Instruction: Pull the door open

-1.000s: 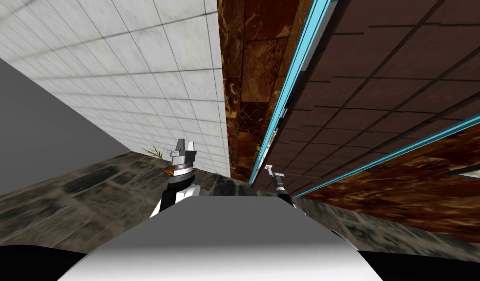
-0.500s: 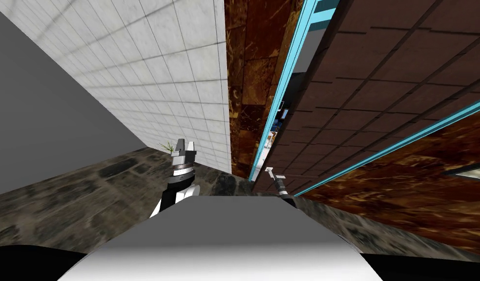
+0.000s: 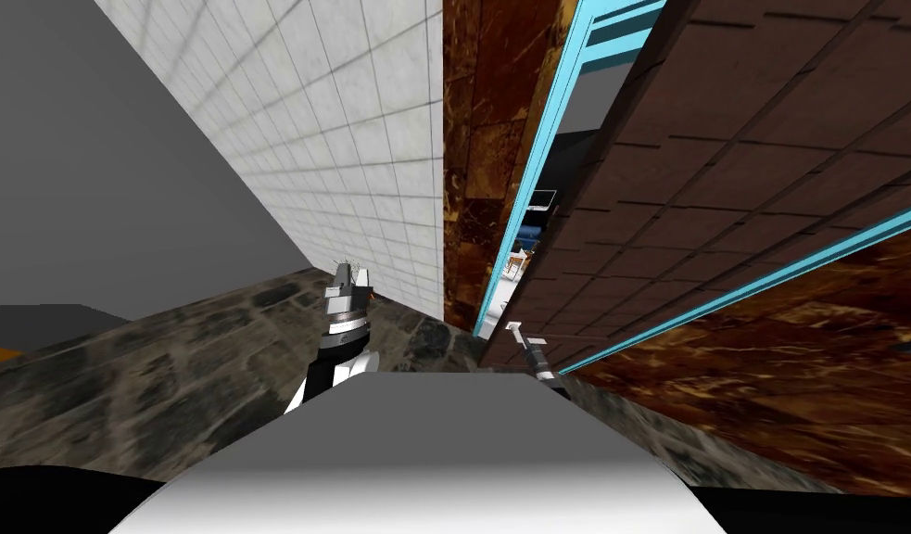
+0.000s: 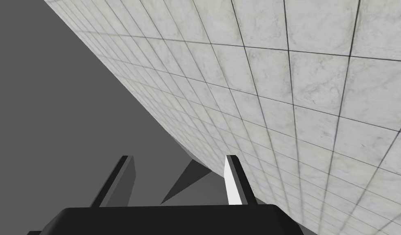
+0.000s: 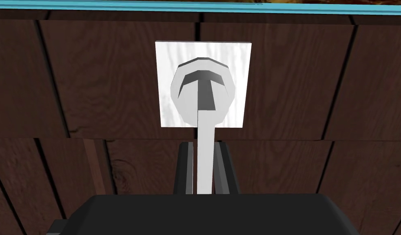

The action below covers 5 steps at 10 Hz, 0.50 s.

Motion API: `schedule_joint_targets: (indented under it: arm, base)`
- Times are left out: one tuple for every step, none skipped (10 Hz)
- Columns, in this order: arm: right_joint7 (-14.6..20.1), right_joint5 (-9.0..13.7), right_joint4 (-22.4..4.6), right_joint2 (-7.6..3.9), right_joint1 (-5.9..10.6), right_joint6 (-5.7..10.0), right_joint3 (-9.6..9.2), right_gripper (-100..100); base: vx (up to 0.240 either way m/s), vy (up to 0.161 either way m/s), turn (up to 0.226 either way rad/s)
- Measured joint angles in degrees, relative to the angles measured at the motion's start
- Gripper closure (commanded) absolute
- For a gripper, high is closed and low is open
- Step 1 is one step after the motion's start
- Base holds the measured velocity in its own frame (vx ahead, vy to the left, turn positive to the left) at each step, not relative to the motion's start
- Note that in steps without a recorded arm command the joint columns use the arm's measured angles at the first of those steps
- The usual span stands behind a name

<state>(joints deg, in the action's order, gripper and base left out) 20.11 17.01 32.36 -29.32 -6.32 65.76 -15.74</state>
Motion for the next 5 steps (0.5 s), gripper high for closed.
schedule_joint_targets:
  arm:
    - [0.3,0.1,0.7,-0.61,-1.11,0.68,-0.45,100]
    - [0.7,0.1,0.4,-0.97,-1.73,1.67,-0.97,100]
    - [0.8,0.0,0.3,-0.9,-1.96,1.85,-1.17,100]
    - [0.8,0.2,0.3,-1.15,-2.4,2.05,-1.28,100]
    - [0.8,0.5,0.7,-1.45,-2.9,2.42,-1.39,100]
  base:
    - [-0.228,-0.072,0.13]
    - [-0.1,-0.026,0.013]
    - [-0.151,-0.047,0.204]
    - [-0.22,-0.083,0.245]
    - [-0.195,-0.109,0.195]
